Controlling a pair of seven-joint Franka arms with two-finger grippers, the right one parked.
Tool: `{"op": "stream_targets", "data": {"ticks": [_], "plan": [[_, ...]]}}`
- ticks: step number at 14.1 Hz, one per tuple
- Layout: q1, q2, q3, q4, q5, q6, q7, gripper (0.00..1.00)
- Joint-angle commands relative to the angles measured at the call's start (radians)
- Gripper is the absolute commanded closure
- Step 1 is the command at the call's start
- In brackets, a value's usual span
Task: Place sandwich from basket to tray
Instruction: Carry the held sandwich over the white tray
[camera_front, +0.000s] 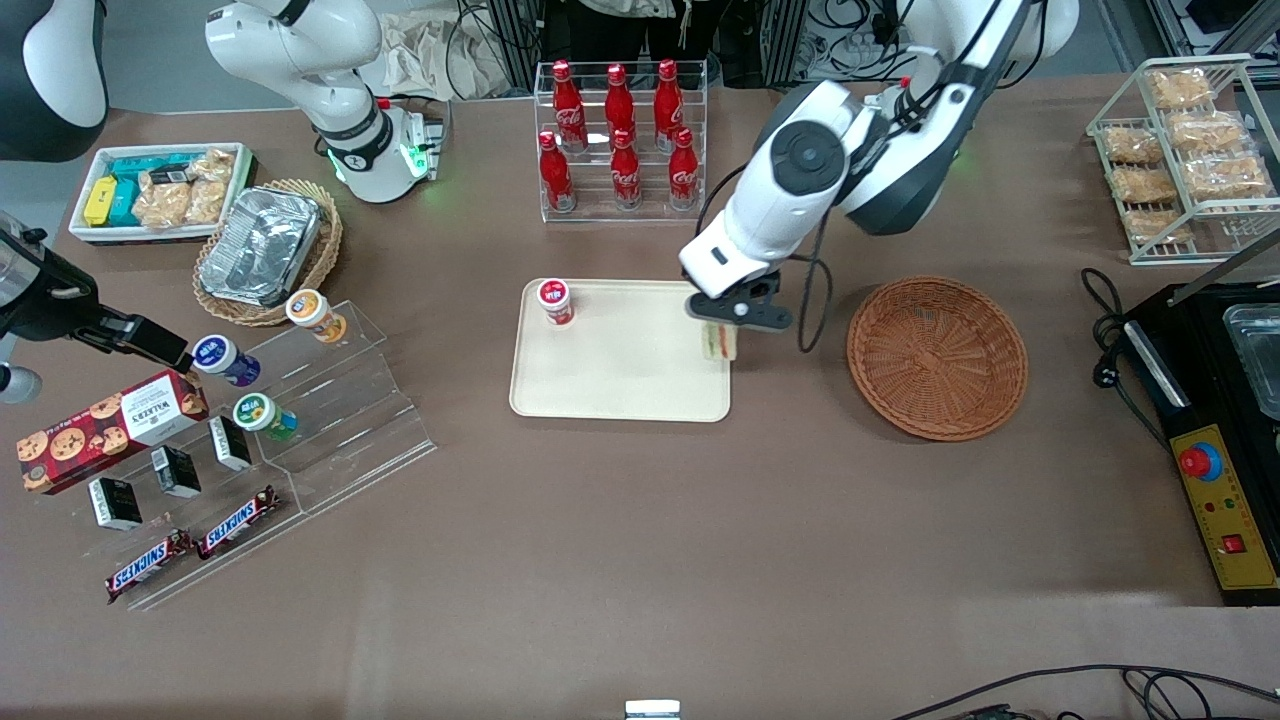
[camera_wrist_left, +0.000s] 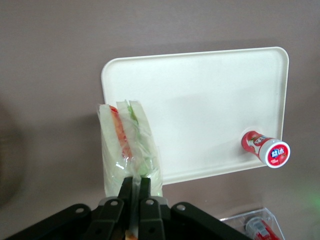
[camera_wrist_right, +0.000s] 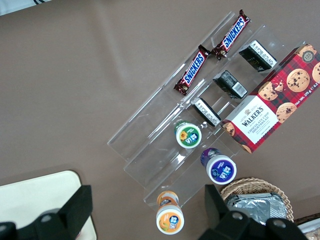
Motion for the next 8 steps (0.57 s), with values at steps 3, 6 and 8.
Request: {"op": "stream_targets", "data": {"ticks": [3, 6, 8], "plan": [[-0.040, 0.126, 0.015, 0.015, 0.071, 0.154, 0.000, 1.00], [-0.050, 0.183, 0.015, 0.013, 0.071, 0.226, 0.000, 1.00], [-0.058, 0.211, 0.015, 0.010, 0.071, 0.259, -0.010, 1.00]]}}
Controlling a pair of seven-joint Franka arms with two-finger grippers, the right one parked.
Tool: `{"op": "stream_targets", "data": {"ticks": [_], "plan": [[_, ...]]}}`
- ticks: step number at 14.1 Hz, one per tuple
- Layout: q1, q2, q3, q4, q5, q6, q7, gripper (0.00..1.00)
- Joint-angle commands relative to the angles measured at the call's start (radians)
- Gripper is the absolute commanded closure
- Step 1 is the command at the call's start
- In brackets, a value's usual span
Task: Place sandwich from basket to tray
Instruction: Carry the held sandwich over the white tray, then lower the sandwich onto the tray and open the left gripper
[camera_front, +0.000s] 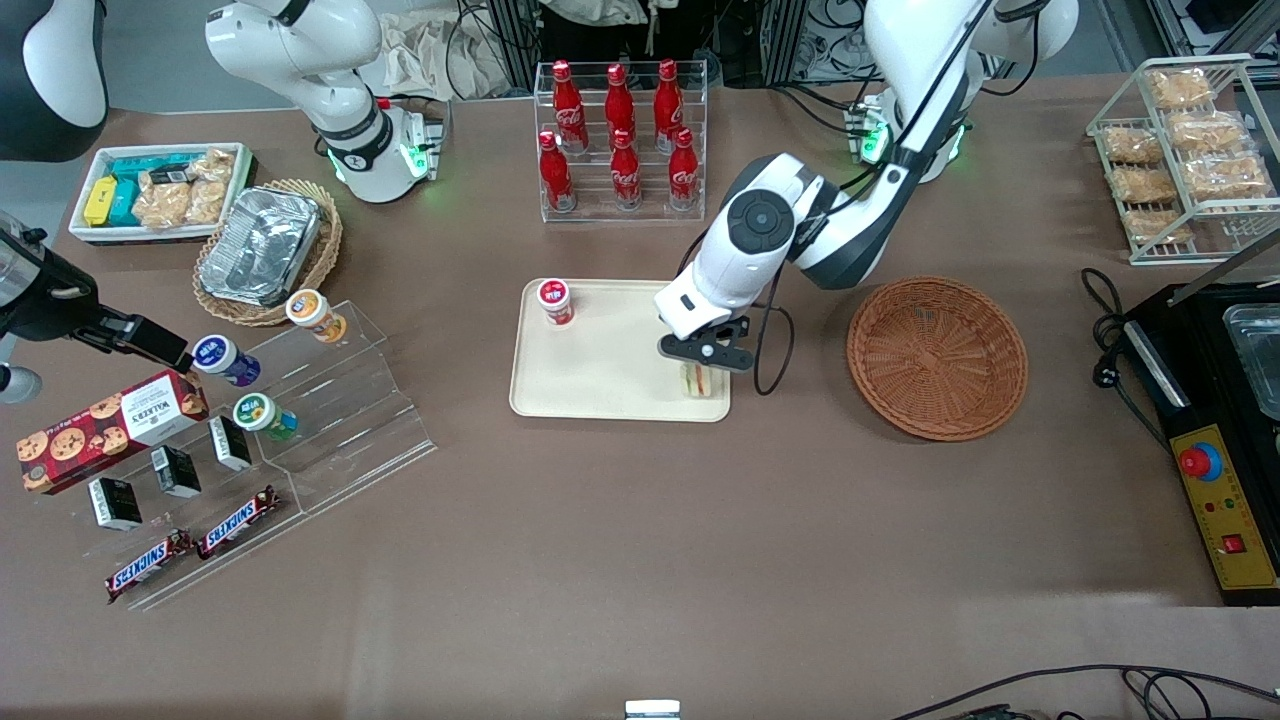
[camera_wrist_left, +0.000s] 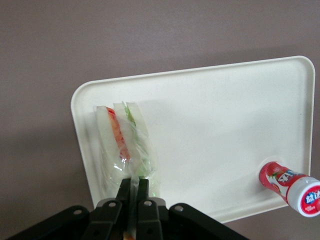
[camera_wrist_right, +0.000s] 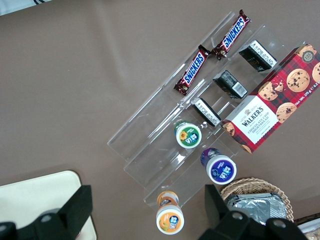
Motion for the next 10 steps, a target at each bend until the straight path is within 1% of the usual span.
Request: {"op": "stream_targets", "data": {"ticks": [1, 3, 4, 5, 6, 8, 10], "plan": [[-0.031, 0.031, 0.015, 0.012, 0.014, 0.032, -0.013, 1.00], [-0.031, 0.048, 0.015, 0.012, 0.014, 0.047, -0.013, 1.00], [-0.031, 0.051, 0.015, 0.012, 0.014, 0.050, -0.012, 0.88], [-0.031, 0.051, 0.017, 0.010, 0.014, 0.050, -0.013, 0.52], [-0.031, 0.048, 0.018, 0.010, 0.014, 0.050, -0.013, 0.01], [-0.023, 0.036, 0.021, 0.010, 0.015, 0.040, -0.061, 0.00], [0.004, 0.011, 0.024, 0.012, 0.027, 0.006, -0.061, 0.00]]}}
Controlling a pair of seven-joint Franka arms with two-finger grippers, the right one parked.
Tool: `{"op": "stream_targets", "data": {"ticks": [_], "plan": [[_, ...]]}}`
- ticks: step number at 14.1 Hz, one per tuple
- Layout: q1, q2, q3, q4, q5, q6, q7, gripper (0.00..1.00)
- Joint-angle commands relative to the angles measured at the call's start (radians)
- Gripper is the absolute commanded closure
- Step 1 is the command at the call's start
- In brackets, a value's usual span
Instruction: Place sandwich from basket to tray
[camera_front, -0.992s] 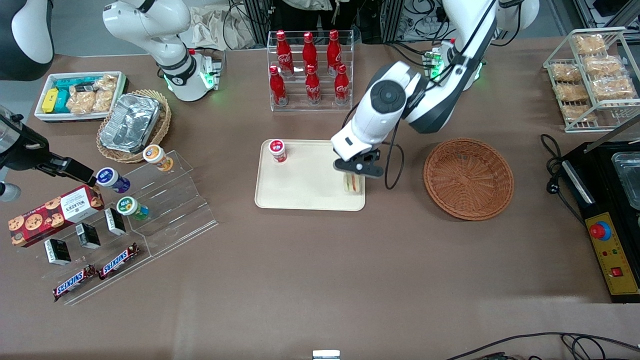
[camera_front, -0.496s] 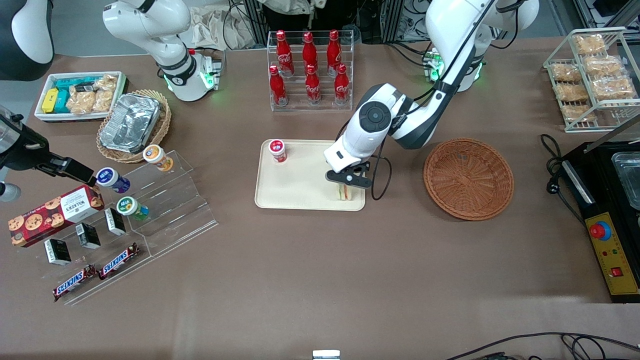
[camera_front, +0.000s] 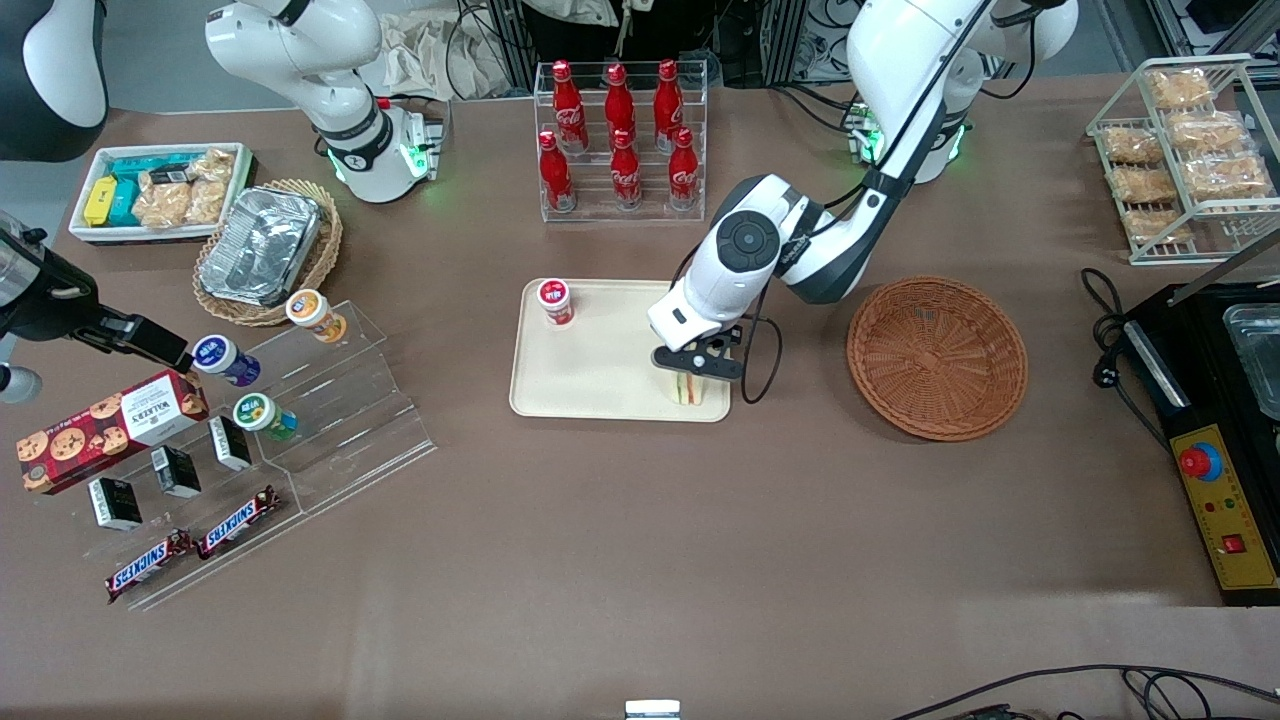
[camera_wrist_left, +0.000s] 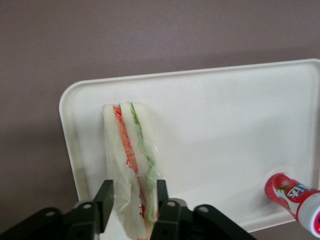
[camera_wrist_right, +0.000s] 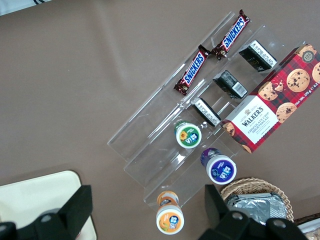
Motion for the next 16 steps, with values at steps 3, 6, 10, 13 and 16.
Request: {"op": "stream_targets", "data": {"ticks": [3, 6, 10, 13, 16], "plan": [[0.036, -0.110, 0.030, 0.011, 0.024, -0.160, -0.035, 0.00], [0.122, -0.210, 0.035, 0.044, 0.048, -0.386, 0.023, 0.00], [0.277, -0.339, 0.039, 0.047, 0.086, -0.535, 0.264, 0.00], [0.433, -0.402, 0.044, 0.048, 0.102, -0.609, 0.445, 0.00], [0.524, -0.454, 0.048, 0.054, 0.111, -0.643, 0.606, 0.00]]}}
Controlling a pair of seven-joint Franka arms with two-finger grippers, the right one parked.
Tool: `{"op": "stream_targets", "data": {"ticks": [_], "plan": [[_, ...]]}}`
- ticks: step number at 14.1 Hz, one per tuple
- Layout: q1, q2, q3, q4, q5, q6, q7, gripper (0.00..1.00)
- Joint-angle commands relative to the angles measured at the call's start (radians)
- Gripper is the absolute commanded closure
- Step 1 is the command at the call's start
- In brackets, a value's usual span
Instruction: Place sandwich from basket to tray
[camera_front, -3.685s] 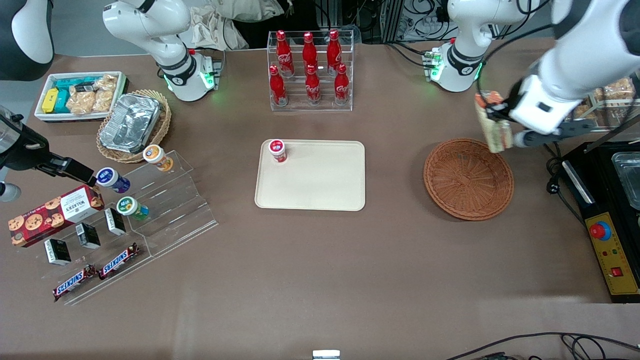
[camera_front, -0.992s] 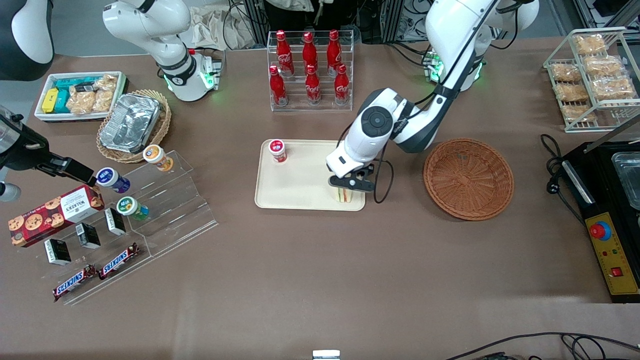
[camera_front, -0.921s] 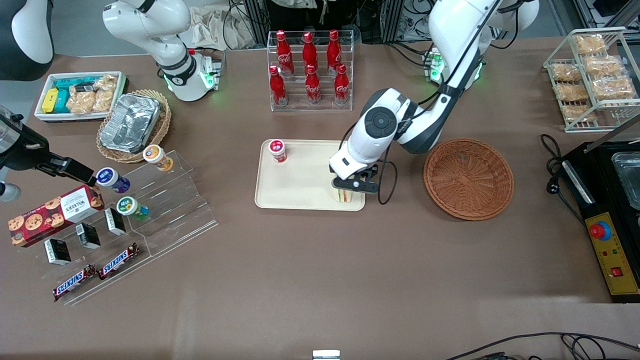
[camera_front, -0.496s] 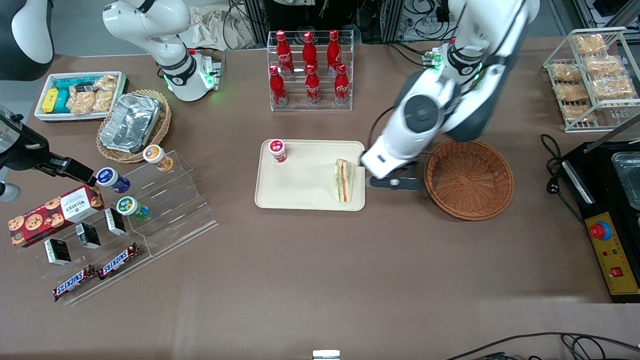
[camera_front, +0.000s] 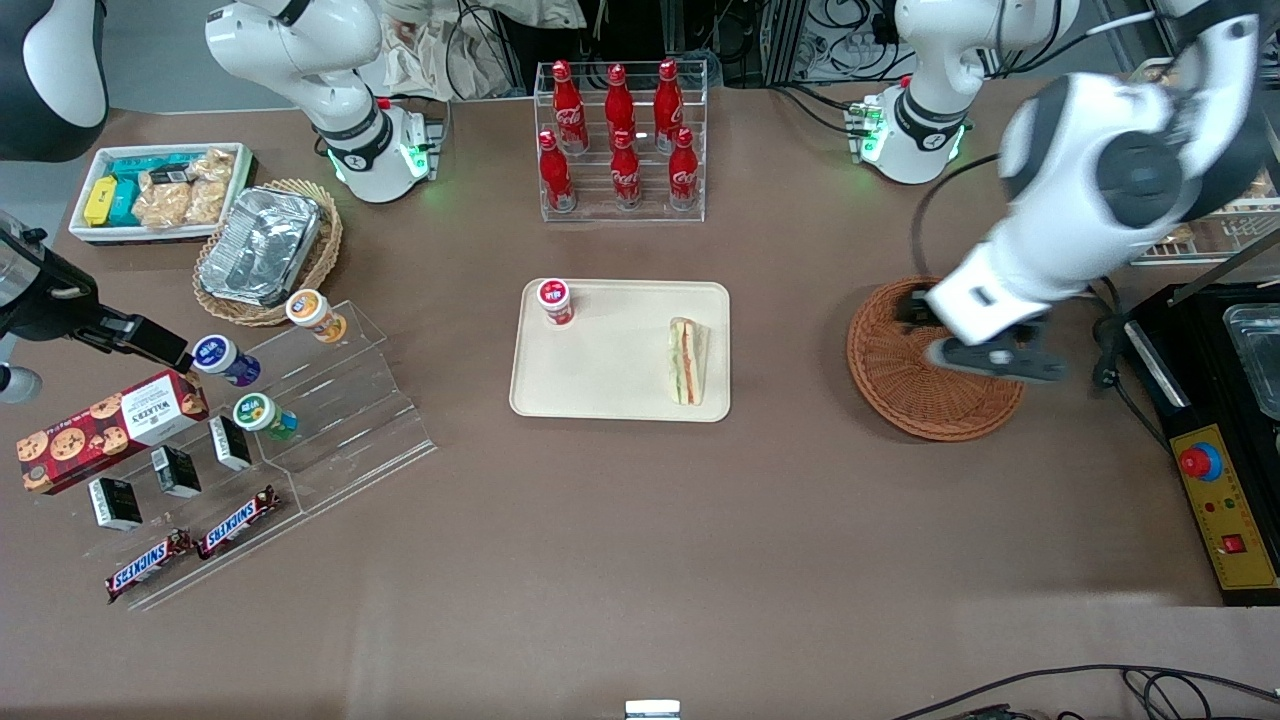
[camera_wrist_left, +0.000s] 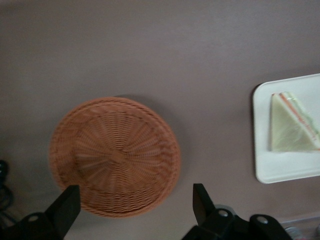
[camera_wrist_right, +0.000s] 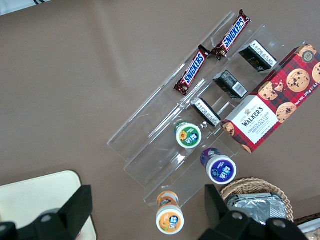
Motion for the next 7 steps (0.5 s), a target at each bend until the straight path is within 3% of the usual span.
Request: {"op": "stream_targets", "data": {"ticks": [1, 3, 7], "plan": [[0.074, -0.056, -0.015, -0.007, 0.023, -0.033, 0.104, 0.00], [0.080, -0.062, -0.012, -0.004, 0.078, -0.046, 0.092, 0.00], [0.054, -0.060, 0.036, 0.081, 0.076, -0.157, 0.102, 0.00]]}}
